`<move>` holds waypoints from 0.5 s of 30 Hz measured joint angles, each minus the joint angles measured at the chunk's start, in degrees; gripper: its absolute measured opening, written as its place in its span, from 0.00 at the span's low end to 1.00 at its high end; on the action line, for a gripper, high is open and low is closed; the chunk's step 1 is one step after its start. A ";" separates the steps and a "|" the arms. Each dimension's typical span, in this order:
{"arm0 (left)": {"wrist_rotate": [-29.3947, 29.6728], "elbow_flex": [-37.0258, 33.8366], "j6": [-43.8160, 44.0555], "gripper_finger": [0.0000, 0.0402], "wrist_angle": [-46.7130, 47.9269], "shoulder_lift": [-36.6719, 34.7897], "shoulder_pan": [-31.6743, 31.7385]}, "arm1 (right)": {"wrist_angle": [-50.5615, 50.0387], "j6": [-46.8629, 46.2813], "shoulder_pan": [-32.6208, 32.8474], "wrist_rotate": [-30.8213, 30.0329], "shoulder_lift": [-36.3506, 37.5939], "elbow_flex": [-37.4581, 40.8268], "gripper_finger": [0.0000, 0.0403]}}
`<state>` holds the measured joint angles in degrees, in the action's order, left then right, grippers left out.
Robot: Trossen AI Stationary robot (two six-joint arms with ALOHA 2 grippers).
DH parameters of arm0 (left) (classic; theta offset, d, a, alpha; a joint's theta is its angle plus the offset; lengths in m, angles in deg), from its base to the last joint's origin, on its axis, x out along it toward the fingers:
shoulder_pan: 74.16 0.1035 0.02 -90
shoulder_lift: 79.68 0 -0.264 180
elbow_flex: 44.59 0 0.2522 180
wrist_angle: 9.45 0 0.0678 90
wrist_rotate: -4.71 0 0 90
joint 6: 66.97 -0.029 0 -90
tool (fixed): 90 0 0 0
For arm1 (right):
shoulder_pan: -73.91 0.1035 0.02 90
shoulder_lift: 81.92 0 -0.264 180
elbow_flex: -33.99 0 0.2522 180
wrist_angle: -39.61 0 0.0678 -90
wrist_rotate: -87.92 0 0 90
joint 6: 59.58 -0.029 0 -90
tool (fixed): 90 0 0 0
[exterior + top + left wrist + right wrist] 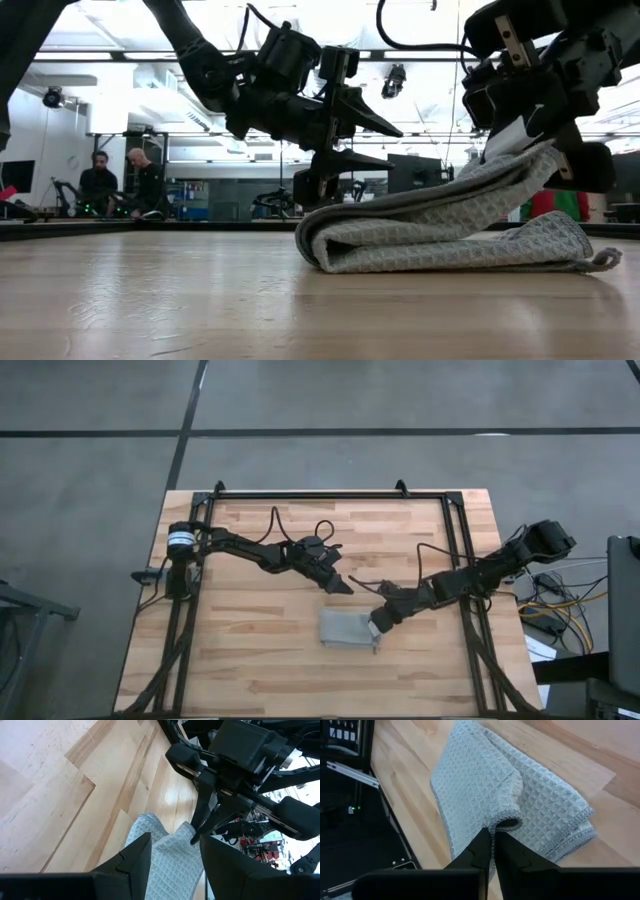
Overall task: Fold microfiber towels
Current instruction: Fold the microfiber cloth on the table
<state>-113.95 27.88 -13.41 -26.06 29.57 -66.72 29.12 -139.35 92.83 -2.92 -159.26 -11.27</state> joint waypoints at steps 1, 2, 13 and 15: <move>0.00 0.00 0.00 0.43 0.00 0.00 0.02 | 0.01 -0.47 0.00 0.00 0.00 0.00 0.04; 0.00 0.00 0.01 0.43 0.00 0.00 0.02 | 0.00 -0.72 0.00 0.00 0.00 0.00 0.04; 0.00 0.00 0.09 0.43 0.00 0.00 0.12 | -1.85 -1.46 -0.02 1.99 0.00 0.02 0.16; 0.00 0.00 0.11 0.43 0.00 0.00 0.13 | -2.70 -1.70 -0.02 1.97 0.00 0.02 0.18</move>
<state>-113.95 27.88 -13.30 -26.06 29.57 -66.58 26.42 -141.05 92.81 -0.95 -159.26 -11.25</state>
